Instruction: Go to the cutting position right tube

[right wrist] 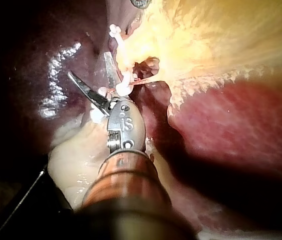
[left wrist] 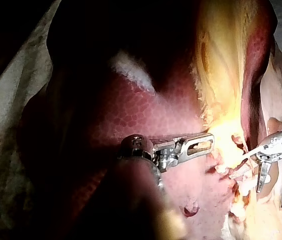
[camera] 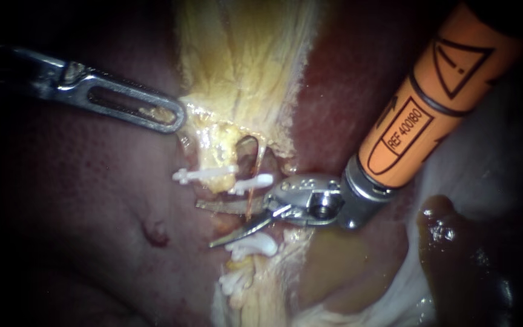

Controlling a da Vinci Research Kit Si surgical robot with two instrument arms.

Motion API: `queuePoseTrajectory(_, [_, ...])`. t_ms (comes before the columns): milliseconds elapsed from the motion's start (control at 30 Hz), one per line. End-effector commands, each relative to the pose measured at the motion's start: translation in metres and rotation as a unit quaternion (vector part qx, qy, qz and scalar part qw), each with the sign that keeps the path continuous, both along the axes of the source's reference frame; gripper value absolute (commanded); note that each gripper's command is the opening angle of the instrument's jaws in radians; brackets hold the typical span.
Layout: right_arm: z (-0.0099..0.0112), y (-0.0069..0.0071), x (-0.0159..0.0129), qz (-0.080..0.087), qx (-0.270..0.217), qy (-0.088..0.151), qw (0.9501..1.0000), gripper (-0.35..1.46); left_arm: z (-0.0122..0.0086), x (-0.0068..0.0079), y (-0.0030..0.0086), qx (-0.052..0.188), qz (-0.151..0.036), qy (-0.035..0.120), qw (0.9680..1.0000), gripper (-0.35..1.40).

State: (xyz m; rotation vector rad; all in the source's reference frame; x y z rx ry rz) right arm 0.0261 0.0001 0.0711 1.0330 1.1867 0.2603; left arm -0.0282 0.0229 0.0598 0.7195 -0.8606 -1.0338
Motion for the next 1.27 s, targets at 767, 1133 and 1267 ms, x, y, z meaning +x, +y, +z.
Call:
queuePoseTrajectory(767, [-0.0023, 0.0001, -0.0011, 0.0, 0.01, 0.013, 0.9999, 1.36, 0.0, 0.0001, 0.0, 0.0, 0.0, 0.0, 1.0, -0.35])
queuePoseTrajectory(1133, [-0.0024, 0.0001, -0.0012, -0.001, 0.01, 0.014, 0.9999, 1.36, 0.0001, 0.0001, 0.0, 0.0, 0.0, 0.0, 1.0, -0.35])
queuePoseTrajectory(1267, [-0.0024, 0.0001, -0.0012, -0.001, 0.01, 0.014, 0.9999, 1.36, 0.0002, 0.0001, 0.0001, 0.0, 0.0, 0.0, 1.0, -0.35])
